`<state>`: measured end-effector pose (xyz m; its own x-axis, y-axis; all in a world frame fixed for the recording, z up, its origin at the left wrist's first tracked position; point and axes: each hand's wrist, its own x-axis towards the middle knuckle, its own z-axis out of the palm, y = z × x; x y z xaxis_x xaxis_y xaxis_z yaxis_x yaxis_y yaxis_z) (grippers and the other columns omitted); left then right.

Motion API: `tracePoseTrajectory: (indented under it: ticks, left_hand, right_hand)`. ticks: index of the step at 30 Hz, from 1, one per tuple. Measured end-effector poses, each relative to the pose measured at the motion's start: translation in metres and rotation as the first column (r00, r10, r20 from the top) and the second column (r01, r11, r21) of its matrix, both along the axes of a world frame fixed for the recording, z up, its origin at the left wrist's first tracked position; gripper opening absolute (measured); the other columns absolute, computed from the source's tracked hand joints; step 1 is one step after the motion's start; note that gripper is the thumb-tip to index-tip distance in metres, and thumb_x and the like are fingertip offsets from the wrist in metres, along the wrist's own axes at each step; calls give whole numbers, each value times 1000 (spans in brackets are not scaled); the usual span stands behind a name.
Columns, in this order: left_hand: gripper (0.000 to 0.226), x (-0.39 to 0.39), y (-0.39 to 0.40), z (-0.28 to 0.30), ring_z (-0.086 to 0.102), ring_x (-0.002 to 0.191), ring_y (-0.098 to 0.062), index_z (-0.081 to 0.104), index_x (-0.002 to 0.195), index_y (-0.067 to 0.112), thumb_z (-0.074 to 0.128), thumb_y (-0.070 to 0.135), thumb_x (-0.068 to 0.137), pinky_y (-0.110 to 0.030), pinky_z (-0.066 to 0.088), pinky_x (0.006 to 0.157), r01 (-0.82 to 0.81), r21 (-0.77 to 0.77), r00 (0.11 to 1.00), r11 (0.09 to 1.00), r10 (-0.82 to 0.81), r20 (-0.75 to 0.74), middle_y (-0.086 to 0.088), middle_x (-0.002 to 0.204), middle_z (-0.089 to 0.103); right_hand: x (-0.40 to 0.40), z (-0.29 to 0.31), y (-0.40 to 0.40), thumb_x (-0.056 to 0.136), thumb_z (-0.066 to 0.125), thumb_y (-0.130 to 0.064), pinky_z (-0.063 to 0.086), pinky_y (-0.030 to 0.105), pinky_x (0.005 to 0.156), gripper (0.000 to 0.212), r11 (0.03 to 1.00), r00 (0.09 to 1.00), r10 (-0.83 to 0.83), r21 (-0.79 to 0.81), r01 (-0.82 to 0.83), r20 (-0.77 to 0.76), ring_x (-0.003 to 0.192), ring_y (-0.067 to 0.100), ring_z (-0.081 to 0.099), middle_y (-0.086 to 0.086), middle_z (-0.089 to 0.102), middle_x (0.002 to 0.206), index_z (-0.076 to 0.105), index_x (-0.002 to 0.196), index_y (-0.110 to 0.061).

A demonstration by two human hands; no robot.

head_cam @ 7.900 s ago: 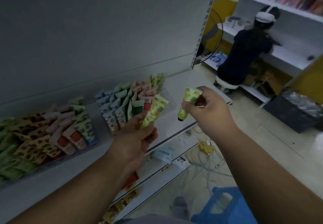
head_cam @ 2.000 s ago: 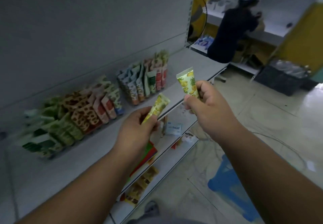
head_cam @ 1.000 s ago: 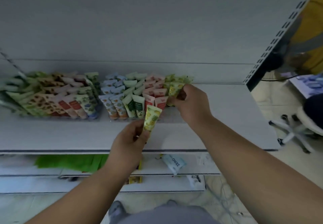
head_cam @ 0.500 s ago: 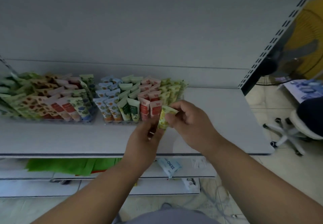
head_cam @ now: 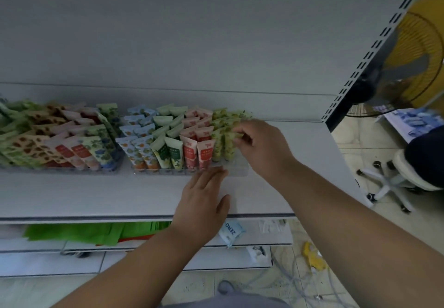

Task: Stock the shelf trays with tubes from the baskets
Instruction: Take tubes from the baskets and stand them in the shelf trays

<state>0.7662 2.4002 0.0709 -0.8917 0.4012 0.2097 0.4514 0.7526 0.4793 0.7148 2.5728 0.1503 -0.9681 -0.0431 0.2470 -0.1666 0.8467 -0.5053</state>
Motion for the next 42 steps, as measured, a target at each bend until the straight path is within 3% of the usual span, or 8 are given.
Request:
tracePoseTrajectory:
  ticks: [3, 10, 15, 20, 25, 30, 34, 42]
  left_hand:
    - [48, -3, -1, 1, 44, 125, -19, 54, 132, 14, 54, 32, 87, -28, 29, 108, -6, -7, 1000, 1000, 6, 1, 0, 134, 55]
    - [37, -2, -14, 12, 47, 116, -18, 57, 124, 20, 60, 28, 88, -24, 34, 98, -46, 102, 999, 994, 45, 5, 2, 124, 57]
    - [37, 13, -66, 28, 52, 104, -18, 59, 116, 21, 48, 42, 87, -32, 46, 88, -159, 77, 987, 984, 161, -15, 4, 112, 58]
    - [31, 41, -160, 52, 53, 101, -16, 61, 115, 23, 63, 34, 86, -32, 46, 87, -407, 35, 910, 913, 409, -73, 6, 108, 59]
    - [32, 70, -270, 66, 51, 104, -11, 61, 116, 23, 66, 31, 85, -31, 44, 93, -583, 84, 805, 808, 589, -71, 8, 110, 58]
    - [31, 83, -392, 71, 51, 102, -8, 60, 116, 27, 66, 32, 86, -27, 42, 90, -641, 129, 754, 757, 652, -78, 13, 106, 57]
    - [30, 90, -489, 78, 50, 97, -7, 61, 115, 25, 64, 31, 86, -26, 41, 86, -645, 108, 754, 756, 653, -70, 12, 105, 58]
    - [30, 42, -590, 85, 52, 97, -3, 59, 116, 30, 61, 32, 86, -30, 48, 85, -636, 197, 759, 746, 651, -14, 17, 101, 58]
  right_hand:
    - [-4, -4, 0, 90, 64, -25, 39, 21, 78, 28, 999, 999, -10, 44, 7, 51, 98, 18, 60, 1, 64, 110, 64, 117, -18]
    - [28, 16, -7, 82, 72, -27, 52, 37, 77, 39, 999, 987, -27, -29, 23, -160, 89, 15, 54, 1, 54, 105, 56, 115, -14]
    - [43, 43, -61, 82, 72, -31, 44, 23, 81, 40, 978, 974, 160, -107, -178, -159, 99, 12, 54, -4, 52, 112, 55, 116, -18]
    - [45, 62, -153, 86, 63, -45, 41, 23, 79, 37, 914, 925, 361, -155, -376, -116, 99, 5, 46, -16, 40, 103, 49, 116, -29]
    - [50, 79, -266, 86, 64, -44, 38, 16, 78, 35, 838, 852, 499, -162, -521, -159, 96, -1, 44, -17, 44, 105, 53, 115, -29]
    - [53, 82, -389, 86, 64, -44, 38, 9, 75, 36, 804, 819, 545, -167, -571, -179, 87, -2, 46, -15, 49, 103, 53, 117, -28]
    - [49, 83, -488, 86, 64, -43, 35, 6, 71, 34, 795, 824, 544, -218, -567, -158, 93, -9, 46, -18, 48, 103, 52, 116, -32]
    - [-19, 87, -578, 87, 63, -40, 42, 20, 72, 22, 844, 860, 507, -164, -510, -61, 87, -3, 49, -17, 50, 97, 53, 104, -32]
